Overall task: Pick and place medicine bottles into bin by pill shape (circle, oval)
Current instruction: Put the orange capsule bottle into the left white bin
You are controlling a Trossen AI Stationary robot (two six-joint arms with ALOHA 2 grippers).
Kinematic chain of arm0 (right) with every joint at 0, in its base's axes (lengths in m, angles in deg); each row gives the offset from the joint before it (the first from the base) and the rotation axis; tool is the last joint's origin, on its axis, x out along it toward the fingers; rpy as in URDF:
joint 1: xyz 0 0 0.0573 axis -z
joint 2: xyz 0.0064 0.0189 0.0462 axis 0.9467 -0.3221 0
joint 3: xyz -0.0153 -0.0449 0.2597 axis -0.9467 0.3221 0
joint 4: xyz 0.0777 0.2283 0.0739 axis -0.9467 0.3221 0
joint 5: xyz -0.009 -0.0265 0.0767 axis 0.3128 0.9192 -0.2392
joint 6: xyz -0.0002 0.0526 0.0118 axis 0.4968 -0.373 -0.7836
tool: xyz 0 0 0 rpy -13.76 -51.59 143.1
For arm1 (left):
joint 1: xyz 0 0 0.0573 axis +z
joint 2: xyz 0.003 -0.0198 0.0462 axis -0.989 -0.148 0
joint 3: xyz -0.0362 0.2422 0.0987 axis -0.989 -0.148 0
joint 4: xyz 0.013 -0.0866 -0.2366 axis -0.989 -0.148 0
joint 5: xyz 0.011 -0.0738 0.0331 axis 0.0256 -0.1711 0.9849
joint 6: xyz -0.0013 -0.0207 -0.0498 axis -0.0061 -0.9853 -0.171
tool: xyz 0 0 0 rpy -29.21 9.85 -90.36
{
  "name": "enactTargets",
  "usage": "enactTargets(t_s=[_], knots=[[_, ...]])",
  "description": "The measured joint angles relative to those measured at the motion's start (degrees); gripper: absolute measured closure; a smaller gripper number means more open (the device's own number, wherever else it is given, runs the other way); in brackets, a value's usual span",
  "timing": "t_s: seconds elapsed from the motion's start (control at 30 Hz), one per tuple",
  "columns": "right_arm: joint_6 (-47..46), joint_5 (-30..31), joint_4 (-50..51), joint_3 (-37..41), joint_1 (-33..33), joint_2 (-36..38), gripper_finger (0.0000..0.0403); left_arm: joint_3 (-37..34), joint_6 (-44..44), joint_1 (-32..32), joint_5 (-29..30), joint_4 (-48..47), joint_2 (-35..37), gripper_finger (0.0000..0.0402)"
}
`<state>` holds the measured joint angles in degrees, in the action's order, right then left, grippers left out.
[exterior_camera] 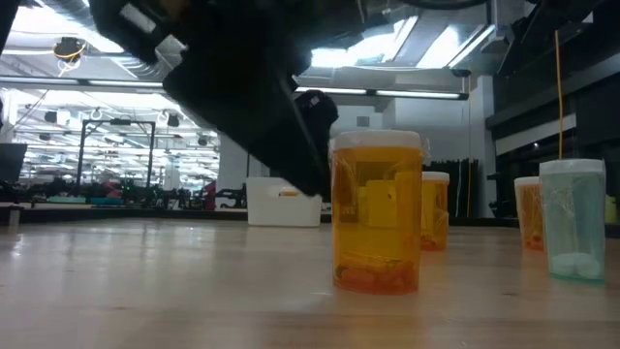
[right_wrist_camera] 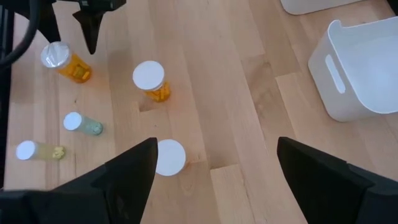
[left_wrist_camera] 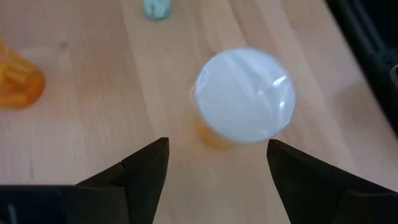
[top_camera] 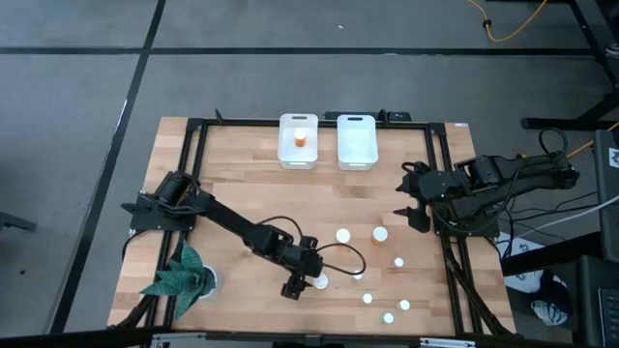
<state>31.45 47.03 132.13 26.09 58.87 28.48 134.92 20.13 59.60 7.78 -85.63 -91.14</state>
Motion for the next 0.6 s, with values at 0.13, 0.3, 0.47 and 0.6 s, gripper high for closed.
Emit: enactTargets(t_s=[0.13,0.3,0.47,0.6], knots=[[0.04,0.03,0.01,0.00,0.00,0.00,0.0073,1.03,0.44,-0.44,-0.20,0.64,0.02,0.0138],[0.08,0.06,0.03,0.00,0.00,0.00,0.0073,1.07,1.65,-0.42,-0.25,3.22,-0.45,0.0138],[0.10,0.05,0.14,0.00,0.00,0.00,0.0073,1.01,2.12,-0.09,-1.63,6.68,-2.59,0.0138],[0.11,0.06,0.23,0.00,0.00,0.02,0.0073,1.04,2.82,0.02,-1.29,7.99,-2.58,0.0138]])
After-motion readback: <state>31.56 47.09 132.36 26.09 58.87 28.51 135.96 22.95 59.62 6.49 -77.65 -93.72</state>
